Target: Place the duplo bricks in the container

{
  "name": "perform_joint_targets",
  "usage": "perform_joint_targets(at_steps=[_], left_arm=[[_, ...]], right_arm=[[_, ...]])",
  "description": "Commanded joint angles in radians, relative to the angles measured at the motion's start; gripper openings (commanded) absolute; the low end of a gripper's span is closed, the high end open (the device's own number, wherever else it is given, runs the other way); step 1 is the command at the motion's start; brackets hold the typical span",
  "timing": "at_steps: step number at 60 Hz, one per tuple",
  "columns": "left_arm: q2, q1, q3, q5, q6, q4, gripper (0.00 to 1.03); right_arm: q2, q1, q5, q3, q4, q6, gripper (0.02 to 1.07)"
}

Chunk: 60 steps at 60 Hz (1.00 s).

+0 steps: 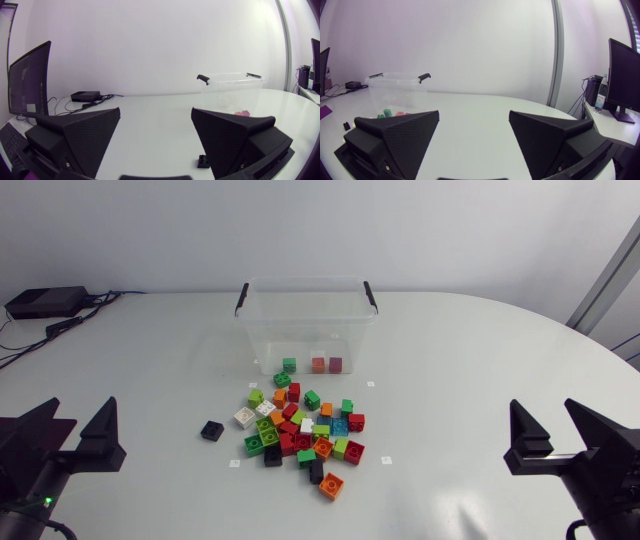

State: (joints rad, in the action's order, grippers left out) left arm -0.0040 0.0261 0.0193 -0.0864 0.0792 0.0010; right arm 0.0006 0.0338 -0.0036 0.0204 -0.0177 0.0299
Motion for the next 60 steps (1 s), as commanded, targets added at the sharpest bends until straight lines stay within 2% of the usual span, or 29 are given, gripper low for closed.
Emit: perform_joint_targets(at_steps=[1,23,39,60], left_arm=[[-0.008,0.005,-0.019,0.005,0.008,0.01,0.99],[-0.01,-0.003,-0.01,0.005,0.008,0.013,0.99],[-0.007,-0.029,0.102,0.005,0.004,-0.032,0.99],[0.231,-0.086,0.268,0.005,-0.001,-0.029,0.97]], right_arm=[[-0.007,-0.003,-0.004,-0.022,0.013,0.002,1.03],[-0.008,-0.02,-0.003,-0.017,0.015,0.004,1.03],[-0.005,-0.052,0.002,0.07,-0.044,0.005,1.03],[0.125,-0.071,0.002,0.184,-0.045,0.007,1.03]])
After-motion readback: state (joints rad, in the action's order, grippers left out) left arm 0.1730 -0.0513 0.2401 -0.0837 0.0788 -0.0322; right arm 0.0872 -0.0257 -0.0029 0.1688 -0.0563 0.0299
